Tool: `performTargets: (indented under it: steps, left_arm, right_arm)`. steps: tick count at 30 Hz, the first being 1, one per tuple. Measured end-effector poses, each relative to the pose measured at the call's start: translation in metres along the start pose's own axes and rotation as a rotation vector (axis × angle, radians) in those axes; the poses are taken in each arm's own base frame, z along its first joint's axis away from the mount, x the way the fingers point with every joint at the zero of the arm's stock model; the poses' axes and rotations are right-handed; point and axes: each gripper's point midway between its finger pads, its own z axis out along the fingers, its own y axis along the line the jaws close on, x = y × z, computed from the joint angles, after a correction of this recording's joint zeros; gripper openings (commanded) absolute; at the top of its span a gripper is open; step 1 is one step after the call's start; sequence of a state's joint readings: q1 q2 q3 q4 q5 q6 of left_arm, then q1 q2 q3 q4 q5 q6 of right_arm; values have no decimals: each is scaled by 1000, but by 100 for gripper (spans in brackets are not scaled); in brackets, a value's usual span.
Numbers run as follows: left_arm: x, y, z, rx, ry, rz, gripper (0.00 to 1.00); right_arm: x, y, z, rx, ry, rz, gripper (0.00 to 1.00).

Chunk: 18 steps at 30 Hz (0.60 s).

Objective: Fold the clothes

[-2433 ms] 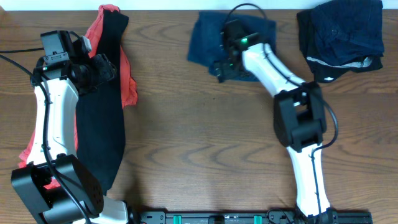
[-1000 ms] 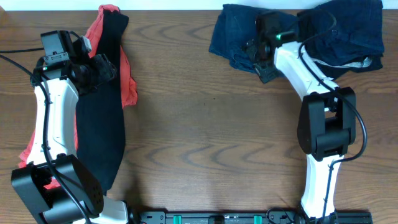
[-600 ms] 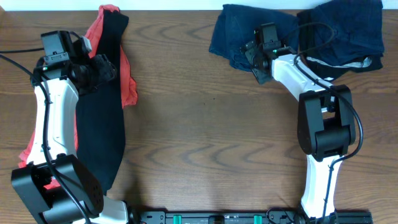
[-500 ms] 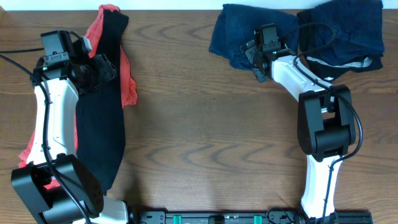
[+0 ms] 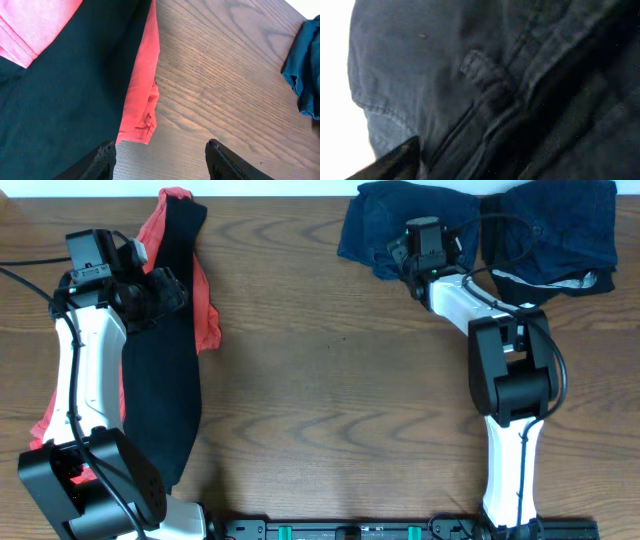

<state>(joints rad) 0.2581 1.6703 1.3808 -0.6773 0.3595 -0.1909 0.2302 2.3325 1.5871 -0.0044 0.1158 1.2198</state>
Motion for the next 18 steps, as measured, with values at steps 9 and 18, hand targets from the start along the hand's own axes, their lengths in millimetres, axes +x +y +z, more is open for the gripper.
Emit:
performTargets:
  steps: [9,18]
  left_arm:
    - [0,0,0,0,0,0,60]
    - [0,0,0,0,0,0,60]
  right_arm:
    - [-3,-7,14,-29,22,-55,1]
    - [-2,-12,10,-142,226,-375,1]
